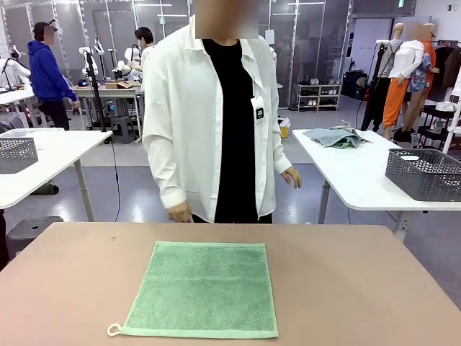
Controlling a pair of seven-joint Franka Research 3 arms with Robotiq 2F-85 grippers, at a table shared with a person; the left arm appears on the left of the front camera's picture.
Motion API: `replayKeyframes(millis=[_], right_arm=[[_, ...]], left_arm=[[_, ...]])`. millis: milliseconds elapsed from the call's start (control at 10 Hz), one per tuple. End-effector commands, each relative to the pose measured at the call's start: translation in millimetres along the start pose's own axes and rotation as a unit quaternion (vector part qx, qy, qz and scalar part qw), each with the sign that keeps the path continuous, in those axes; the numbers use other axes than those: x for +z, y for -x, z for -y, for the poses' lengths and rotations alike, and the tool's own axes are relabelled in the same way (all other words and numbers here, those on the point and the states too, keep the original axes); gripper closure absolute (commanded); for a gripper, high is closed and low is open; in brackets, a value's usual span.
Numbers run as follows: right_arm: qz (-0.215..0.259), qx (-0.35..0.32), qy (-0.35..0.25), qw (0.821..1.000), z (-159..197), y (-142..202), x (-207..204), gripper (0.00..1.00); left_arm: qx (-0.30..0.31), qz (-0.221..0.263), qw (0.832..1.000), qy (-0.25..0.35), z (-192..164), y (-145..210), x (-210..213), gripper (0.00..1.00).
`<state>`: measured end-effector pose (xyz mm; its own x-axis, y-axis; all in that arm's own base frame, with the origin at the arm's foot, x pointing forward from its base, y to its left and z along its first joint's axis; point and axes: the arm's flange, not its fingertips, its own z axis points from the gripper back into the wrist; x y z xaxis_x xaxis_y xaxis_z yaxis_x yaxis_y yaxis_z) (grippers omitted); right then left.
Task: Fold the towels and place them in the basket.
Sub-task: When a person lays out a Towel with hook on the table, fold it in half twice.
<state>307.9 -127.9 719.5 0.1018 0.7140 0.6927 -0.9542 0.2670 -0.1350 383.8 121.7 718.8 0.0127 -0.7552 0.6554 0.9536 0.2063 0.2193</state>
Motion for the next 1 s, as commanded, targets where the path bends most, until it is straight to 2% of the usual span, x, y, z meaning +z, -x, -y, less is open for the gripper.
replayKeyframes(millis=[0, 100, 300, 500, 700, 800, 900], right_arm=[[-0.042, 0.028, -0.022, 0.998, -14, -38, -33, 0.00], [-0.063, 0.041, -0.034, 0.997, -23, -60, -61, 0.00], [-0.120, 0.068, -0.078, 0.987, -50, -104, -145, 0.00], [-0.182, 0.068, -0.086, 0.977, -85, -128, -210, 0.00], [-0.220, 0.086, -0.070, 0.969, -99, -130, -246, 0.00], [-0.222, 0.087, -0.080, 0.968, -102, -130, -255, 0.00], [-0.204, 0.090, -0.093, 0.970, -103, -138, -247, 0.00]], left_arm=[[-0.044, -0.054, 0.997, 0.017, 12, -49, -38, 0.00], [-0.062, -0.081, 0.994, 0.034, 19, -73, -66, 0.00], [-0.099, -0.140, 0.982, 0.084, 38, -114, -142, 0.00], [-0.117, -0.198, 0.967, 0.108, 69, -128, -199, 0.00], [-0.140, -0.233, 0.958, 0.089, 93, -130, -230, 0.00], [-0.145, -0.244, 0.956, 0.068, 101, -130, -237, 0.00], [-0.160, -0.260, 0.951, 0.052, 106, -129, -238, 0.00]])
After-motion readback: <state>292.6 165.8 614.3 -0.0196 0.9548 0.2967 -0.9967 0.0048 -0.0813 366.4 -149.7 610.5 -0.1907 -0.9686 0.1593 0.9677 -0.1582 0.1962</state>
